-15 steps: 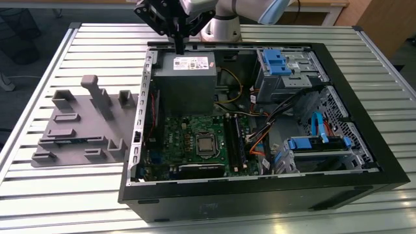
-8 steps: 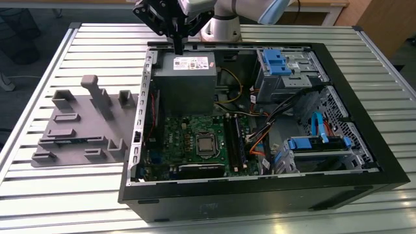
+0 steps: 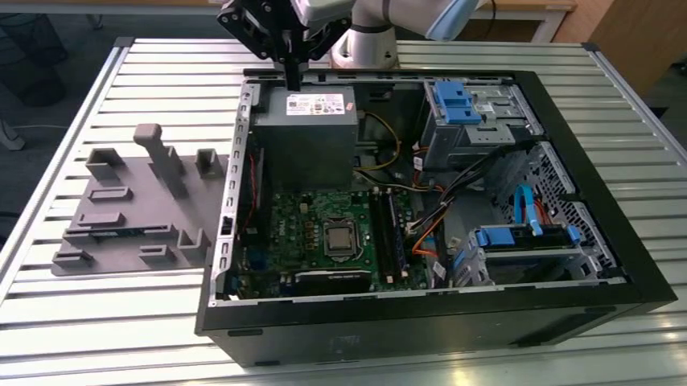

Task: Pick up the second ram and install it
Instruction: 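Reach for the second ram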

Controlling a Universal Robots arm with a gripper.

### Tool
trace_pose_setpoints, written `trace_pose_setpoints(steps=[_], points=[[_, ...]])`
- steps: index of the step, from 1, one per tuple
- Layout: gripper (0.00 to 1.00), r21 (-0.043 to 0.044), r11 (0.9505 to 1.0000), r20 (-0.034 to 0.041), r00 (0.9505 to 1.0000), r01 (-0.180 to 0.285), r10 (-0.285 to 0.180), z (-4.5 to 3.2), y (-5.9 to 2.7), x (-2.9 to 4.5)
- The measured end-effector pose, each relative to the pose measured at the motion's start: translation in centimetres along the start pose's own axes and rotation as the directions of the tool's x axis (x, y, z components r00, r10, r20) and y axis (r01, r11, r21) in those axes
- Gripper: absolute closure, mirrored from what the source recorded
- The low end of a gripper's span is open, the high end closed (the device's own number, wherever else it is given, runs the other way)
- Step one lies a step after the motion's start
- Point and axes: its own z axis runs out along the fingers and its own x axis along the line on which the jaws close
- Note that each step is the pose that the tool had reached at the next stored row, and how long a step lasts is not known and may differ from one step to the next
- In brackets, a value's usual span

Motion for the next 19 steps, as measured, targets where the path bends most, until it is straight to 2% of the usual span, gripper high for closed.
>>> trace_pose_setpoints(steps=[19], points=[[0.89,0.0002,1.0000,-0.0012,1.0000,0.000,0.000,0.08,-0.04,0.54]])
